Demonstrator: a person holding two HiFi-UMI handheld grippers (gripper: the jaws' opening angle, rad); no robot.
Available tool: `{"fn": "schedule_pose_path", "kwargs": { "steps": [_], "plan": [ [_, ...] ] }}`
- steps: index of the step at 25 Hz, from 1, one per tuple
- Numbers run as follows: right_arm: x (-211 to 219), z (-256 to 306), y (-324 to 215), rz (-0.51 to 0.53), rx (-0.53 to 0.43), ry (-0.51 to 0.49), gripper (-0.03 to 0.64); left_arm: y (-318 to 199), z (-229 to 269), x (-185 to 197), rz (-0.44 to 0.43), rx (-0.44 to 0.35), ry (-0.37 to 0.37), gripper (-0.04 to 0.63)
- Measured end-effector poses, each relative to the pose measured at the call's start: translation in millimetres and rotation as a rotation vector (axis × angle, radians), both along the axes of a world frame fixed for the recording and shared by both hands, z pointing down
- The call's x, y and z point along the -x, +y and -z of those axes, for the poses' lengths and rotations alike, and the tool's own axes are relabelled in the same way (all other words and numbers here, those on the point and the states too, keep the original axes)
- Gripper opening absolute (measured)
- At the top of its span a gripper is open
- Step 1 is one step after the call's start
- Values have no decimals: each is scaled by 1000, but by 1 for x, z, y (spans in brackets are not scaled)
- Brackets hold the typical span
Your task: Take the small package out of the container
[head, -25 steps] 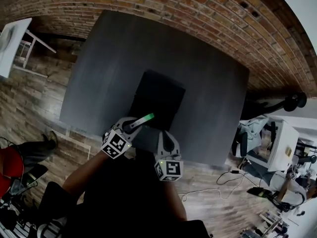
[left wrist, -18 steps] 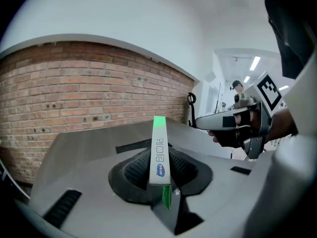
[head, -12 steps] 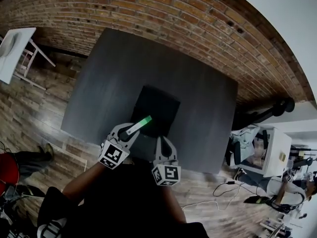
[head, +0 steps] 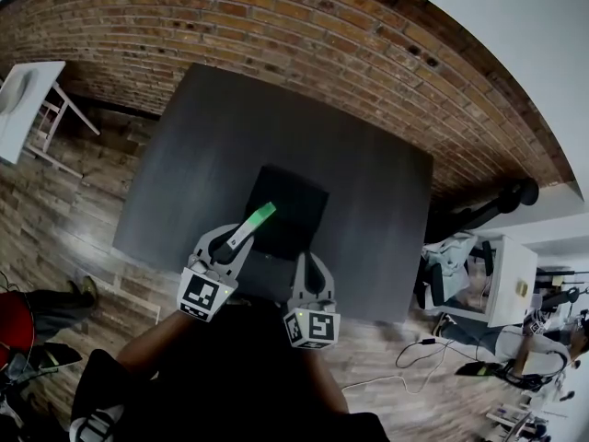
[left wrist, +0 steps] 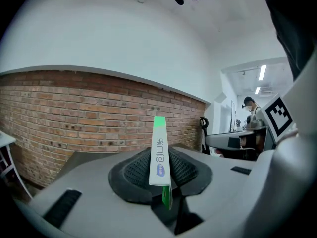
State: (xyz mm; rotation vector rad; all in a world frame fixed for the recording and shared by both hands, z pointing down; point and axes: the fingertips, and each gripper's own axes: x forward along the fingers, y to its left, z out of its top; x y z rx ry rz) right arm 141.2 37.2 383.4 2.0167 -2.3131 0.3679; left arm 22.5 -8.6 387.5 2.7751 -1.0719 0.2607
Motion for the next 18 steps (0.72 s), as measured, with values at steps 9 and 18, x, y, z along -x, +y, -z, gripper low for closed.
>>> {"fn": "schedule_pose_path", "kwargs": {
  "steps": [9,18],
  "plan": [
    [0,-4,4,-8,3,5,25,10,-26,-2,-5,68,-18,112],
    [-4,-6,2,-12,19,11,25,6,-28,-4,-1,74,-18,112]
  ]
}}
